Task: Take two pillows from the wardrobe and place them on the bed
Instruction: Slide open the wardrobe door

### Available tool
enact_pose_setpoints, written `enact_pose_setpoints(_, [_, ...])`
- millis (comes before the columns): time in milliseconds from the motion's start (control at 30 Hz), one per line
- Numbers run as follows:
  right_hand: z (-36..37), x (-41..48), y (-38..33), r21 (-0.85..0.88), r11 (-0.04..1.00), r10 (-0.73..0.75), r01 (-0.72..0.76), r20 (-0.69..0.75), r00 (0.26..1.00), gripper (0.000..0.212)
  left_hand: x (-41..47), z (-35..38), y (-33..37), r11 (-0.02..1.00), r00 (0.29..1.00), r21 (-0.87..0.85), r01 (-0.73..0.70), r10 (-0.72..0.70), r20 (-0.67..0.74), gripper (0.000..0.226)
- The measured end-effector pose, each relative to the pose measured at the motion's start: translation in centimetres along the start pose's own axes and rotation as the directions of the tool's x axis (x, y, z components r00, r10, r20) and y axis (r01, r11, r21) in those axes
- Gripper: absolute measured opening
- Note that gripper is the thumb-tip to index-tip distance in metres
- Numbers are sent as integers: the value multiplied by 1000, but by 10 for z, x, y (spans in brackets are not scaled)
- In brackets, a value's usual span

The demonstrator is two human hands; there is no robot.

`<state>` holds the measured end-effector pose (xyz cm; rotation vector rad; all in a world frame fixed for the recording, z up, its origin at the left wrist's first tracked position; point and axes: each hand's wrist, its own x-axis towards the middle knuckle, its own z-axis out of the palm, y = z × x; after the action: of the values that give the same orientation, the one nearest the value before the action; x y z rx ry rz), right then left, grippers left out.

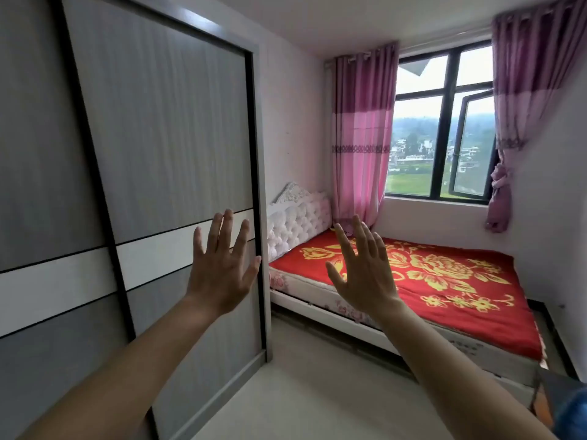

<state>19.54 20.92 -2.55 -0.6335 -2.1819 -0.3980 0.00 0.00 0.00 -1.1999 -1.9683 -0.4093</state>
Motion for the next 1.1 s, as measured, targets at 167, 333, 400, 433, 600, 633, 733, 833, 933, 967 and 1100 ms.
enact_pose_setpoints(167, [104,58,-3,-36,999,41,-38,97,994,77,44,87,-58,999,999,43,-25,23,33,72])
enact_pose_setpoints(333, [183,137,-2,-80,997,31,-19,156,987,76,114,161,-116,999,998,52,-13,10,68,71])
enact_pose_setpoints(400, [211,162,1,-67,996,61,-50,162,985,75,143,191,-130,999,996,38,16,-19,84,70])
enact_pose_setpoints(433, [225,171,4,-62,996,70,-60,166,984,75,155,207,-135,999,995,26,32,-34,89,71])
enact_pose_setpoints(600, [306,207,31,-58,997,67,-56,214,975,75,204,299,-145,999,990,-12,42,-40,133,71])
enact_pose_setpoints(633, [325,215,39,-56,997,72,-61,220,973,75,213,319,-145,999,989,-16,41,-39,142,72])
enact_pose_setpoints(733, [382,244,66,-47,997,74,-65,228,971,75,240,382,-148,999,984,-8,49,-47,171,73])
enact_pose_setpoints(833, [443,279,93,-25,996,91,-88,239,967,77,277,444,-155,999,980,29,39,-44,195,72])
enact_pose_setpoints(933, [502,327,119,14,997,71,-78,269,960,77,317,495,-168,994,969,70,80,-94,227,72])
enact_pose_setpoints(967, [521,346,127,36,995,76,-89,273,959,77,331,510,-174,993,968,82,90,-107,229,72])
enact_pose_setpoints(1100, [597,419,137,160,976,101,-147,266,959,77,376,560,-203,978,966,146,148,-175,190,71])
